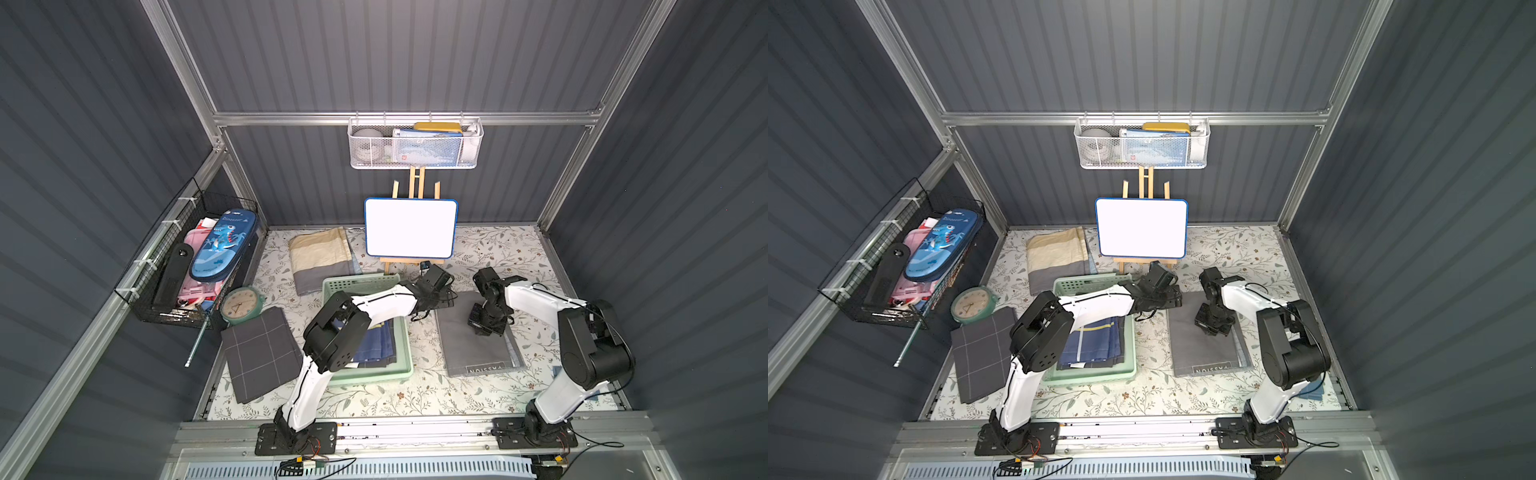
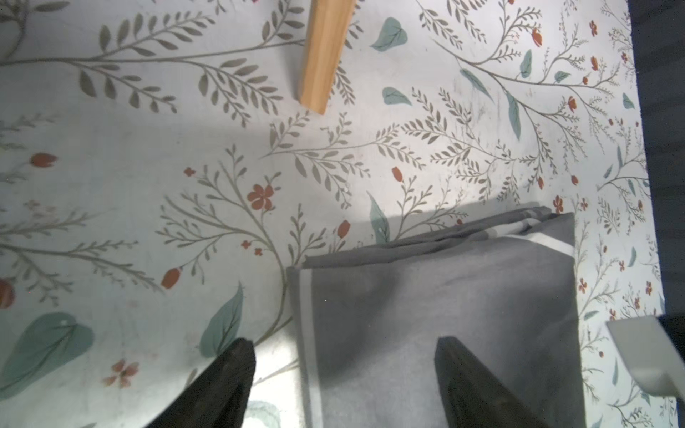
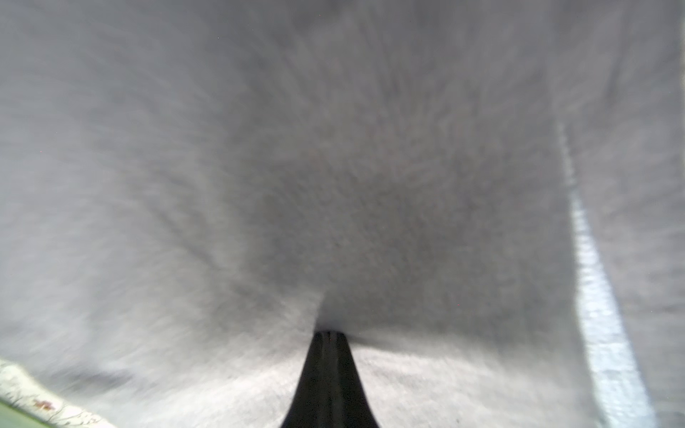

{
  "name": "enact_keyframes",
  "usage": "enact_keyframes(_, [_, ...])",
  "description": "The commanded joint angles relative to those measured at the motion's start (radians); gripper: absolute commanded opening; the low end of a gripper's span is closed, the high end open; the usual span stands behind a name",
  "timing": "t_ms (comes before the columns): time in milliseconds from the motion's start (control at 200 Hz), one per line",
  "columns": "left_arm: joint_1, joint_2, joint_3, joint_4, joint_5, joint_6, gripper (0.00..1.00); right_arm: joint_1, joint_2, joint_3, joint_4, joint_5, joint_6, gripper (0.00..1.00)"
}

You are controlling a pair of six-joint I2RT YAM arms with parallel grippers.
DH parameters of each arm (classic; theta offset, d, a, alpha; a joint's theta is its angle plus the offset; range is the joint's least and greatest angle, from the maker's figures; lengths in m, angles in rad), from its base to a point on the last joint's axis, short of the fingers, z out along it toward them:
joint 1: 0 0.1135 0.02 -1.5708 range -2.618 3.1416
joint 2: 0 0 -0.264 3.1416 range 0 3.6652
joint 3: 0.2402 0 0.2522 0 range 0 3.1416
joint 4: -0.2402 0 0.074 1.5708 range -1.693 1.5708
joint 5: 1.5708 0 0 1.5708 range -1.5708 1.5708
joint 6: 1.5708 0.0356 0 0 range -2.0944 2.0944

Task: Put the folded pillowcase in the basket
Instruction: Move the pillowcase to the center of the board.

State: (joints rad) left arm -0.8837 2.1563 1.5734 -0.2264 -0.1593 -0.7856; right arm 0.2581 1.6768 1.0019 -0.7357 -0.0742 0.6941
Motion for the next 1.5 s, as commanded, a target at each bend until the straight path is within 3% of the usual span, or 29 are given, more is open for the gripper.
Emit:
enact_keyframes(0, [0.003,0.029,0.055,-0.043,0.0,-0.003,0.8,0.001,-0.051,0.003,-0.002,0.019,-0.023,0.0])
enact_keyframes(150, [0.007,0.057,0.062,-0.056,-0.054,-0.038,0.76,0.001,-0.154,-0.008,-0.037,0.045,-0.035,0.0])
enact_keyframes(250, [0.029,0.042,0.016,0.04,-0.006,-0.029,0.73,-0.003,-0.211,-0.029,-0.063,0.067,-0.046,0.0])
enact_keyframes(500, [0.044,0.066,0.024,0.079,0.025,-0.017,0.64,-0.051,-0.305,-0.08,-0.096,0.051,-0.072,0.0])
enact_keyframes(770, [0.048,0.055,-0.027,0.162,0.096,-0.012,0.57,-0.089,-0.331,-0.081,-0.118,0.048,-0.093,0.0])
enact_keyframes(1106, [0.05,0.093,-0.007,0.095,0.081,-0.006,0.56,-0.1,-0.33,-0.084,-0.108,0.011,-0.084,0.0])
enact_keyframes(1151, [0.05,0.084,-0.016,0.118,0.091,-0.006,0.51,-0.101,-0.33,-0.086,-0.108,0.018,-0.088,0.0])
enact_keyframes(1316, [0.049,0.08,0.02,0.141,0.122,0.005,0.14,-0.11,-0.33,-0.088,-0.108,0.031,-0.091,0.0])
enact_keyframes(1416, [0.049,0.082,0.037,0.123,0.122,0.01,0.01,-0.114,-0.329,-0.089,-0.107,0.034,-0.093,0.0])
enact_keyframes(1496, [0.05,0.062,0.041,0.114,0.105,0.026,0.0,-0.12,-0.324,-0.091,-0.106,0.037,-0.094,0.0])
